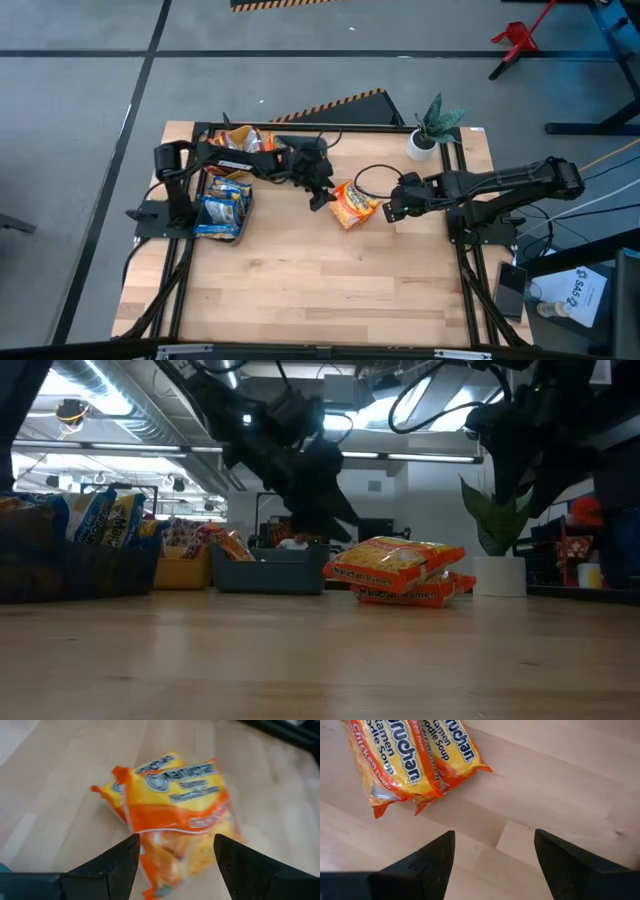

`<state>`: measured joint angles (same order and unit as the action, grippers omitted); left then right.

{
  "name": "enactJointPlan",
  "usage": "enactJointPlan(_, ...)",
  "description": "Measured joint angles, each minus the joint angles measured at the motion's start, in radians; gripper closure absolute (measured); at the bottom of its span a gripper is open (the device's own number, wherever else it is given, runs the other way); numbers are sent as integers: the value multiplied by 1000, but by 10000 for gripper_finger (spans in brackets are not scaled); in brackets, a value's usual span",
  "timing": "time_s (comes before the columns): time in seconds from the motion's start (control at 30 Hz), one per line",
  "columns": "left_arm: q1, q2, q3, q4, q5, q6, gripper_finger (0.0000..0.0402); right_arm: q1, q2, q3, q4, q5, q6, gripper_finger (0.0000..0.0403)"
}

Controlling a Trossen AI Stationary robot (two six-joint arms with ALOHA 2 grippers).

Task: Sort Maruchan noodles
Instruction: Put the orange noodle pack into the blue bin

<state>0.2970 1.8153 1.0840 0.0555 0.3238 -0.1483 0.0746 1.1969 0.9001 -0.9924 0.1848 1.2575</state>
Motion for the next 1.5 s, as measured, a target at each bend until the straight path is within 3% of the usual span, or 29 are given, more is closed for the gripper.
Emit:
enactJointPlan(0.23,5,79,0,11,-44,-27,151,0,0,0,-2,6,-11,144)
enactJointPlan(0.47,1,136,1,128,215,-117,151,0,0,0,-4,7,-59,144)
enactJointPlan(0.67,-19,191,1,137,225,-215,168,0,1,0,-5,8,-67,144)
enactJointPlan(0.87,-19,207,0,137,251,-349,222,0,1,0,-4,16,-101,144)
enactJointPlan(1.23,-7,201,0,156,312,-435,389,0,1,0,-5,16,-114,144)
enactJointPlan(1.5,11,114,0,196,434,-576,400,-3,0,0,-4,18,-91,144)
